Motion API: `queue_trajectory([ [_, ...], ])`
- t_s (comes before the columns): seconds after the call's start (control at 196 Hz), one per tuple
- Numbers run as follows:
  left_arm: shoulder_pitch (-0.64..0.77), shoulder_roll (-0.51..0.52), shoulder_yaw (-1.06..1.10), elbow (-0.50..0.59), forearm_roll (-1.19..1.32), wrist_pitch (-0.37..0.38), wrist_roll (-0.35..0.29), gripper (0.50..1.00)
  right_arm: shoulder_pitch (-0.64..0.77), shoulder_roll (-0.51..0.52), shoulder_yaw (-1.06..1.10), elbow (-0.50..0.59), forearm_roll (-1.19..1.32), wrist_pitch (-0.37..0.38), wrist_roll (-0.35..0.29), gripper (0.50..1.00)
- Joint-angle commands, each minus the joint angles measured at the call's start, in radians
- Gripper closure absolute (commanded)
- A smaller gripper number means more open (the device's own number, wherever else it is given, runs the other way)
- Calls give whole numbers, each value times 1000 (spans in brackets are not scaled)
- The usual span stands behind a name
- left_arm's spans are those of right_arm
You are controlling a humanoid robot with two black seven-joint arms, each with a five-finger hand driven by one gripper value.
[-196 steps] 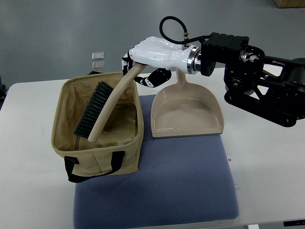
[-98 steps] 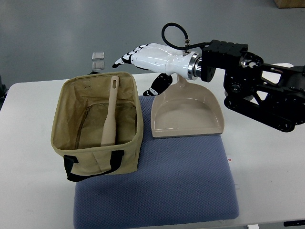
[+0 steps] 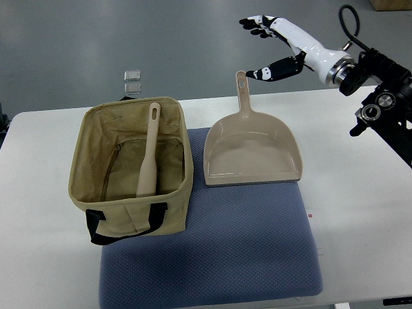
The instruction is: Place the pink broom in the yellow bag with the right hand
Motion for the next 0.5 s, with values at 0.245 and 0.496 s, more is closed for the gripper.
queue_trajectory([
  [0.245, 0, 0, 0, 0, 1, 0, 0, 500, -119, -10, 141, -204, 538, -72, 18, 640],
  [0.496, 0, 0, 0, 0, -1, 0, 0, 500, -177, -10, 191, -279, 744, -58, 62, 599],
])
